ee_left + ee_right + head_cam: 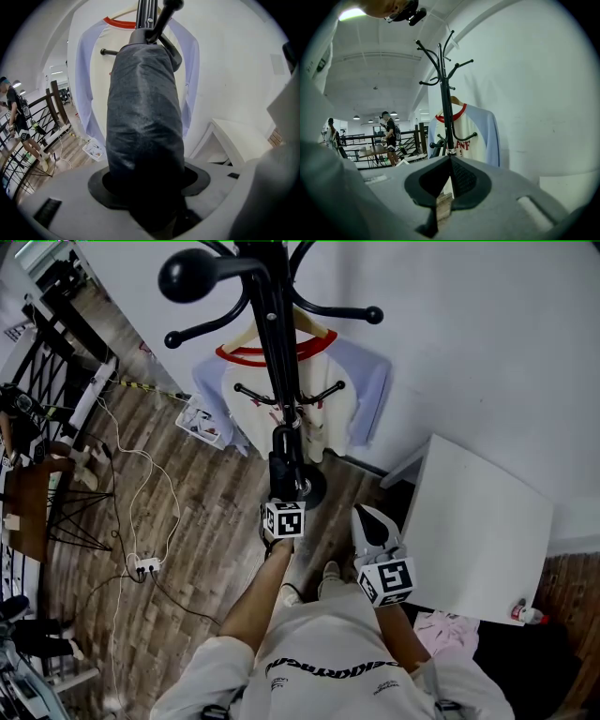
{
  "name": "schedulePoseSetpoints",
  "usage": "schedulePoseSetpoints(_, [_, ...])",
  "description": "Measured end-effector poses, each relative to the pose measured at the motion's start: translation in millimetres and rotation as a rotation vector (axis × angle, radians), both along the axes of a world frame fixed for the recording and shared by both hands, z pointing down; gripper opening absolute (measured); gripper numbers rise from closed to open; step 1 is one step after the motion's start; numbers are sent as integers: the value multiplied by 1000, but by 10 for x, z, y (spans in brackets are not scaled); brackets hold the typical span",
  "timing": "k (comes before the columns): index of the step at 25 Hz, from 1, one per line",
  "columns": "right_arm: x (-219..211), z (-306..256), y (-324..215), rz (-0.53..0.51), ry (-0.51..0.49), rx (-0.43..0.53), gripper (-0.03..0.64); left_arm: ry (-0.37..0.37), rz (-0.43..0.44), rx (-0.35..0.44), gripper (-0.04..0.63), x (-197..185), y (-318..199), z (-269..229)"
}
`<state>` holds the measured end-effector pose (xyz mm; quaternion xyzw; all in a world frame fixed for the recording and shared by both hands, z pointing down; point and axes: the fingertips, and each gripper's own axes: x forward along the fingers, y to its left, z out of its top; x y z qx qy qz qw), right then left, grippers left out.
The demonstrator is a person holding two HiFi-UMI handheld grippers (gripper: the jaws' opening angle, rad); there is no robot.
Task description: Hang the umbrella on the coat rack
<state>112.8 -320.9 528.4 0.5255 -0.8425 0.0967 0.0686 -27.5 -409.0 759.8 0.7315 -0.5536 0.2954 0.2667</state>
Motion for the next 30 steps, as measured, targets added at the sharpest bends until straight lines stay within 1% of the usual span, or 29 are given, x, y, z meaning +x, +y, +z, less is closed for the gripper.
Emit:
schedulePoseSetpoints(7, [49, 49, -14, 9, 8, -13, -2, 1, 2, -14, 253, 37, -136, 153])
schedulePoseSetpoints(12, [74, 68, -8, 14, 11, -19, -2, -3, 18, 26, 255, 46, -252, 249])
schedulePoseSetpoints(21, [106, 135, -12, 19, 21, -37, -3, 34, 46, 64, 258, 146, -526, 343])
schedulePoseSetpoints(26, [143, 118, -2, 24, 12, -40, -3, 72, 55, 63, 262, 231, -611, 349])
schedulePoseSetpoints(30, [169, 120, 0, 28, 4, -44, -2, 94, 66, 29, 267, 300, -640, 369])
